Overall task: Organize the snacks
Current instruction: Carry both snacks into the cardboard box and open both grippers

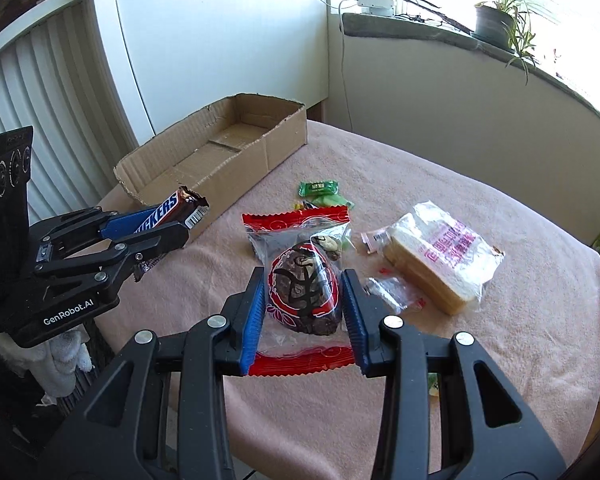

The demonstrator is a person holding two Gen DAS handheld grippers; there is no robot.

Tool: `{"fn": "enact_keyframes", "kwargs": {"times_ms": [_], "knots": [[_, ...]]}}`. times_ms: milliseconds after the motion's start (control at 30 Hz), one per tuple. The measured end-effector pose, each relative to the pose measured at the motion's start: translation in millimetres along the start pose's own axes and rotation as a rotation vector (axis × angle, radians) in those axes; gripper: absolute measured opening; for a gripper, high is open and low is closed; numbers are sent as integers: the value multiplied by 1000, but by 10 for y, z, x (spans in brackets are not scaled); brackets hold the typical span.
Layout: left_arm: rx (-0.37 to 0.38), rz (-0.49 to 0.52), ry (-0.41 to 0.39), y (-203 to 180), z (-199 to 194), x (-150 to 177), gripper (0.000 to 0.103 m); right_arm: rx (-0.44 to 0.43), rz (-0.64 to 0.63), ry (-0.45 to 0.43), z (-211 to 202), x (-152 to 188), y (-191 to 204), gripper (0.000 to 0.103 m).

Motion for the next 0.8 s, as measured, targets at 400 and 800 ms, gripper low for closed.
{"fn": "enact_keyframes", "kwargs": {"times_ms": [400, 800], "knots": [[-111, -51, -25, 781, 163, -428, 27, -53, -18, -31, 620, -890, 356, 39], [-172, -103, 27, 1244, 463, -458, 27, -64, -26, 47, 1648, -1347, 641, 39]]}}
Point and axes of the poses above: each gripper's, at about its wrist camera, not at the fingertips, and z roughly the way its jaws point, y to its left, x to its underside, the point moved 2 cm from there along z, roughly the way its jaws point, and after that the axes turned 1 degree about -y, right-handed, at the moved point
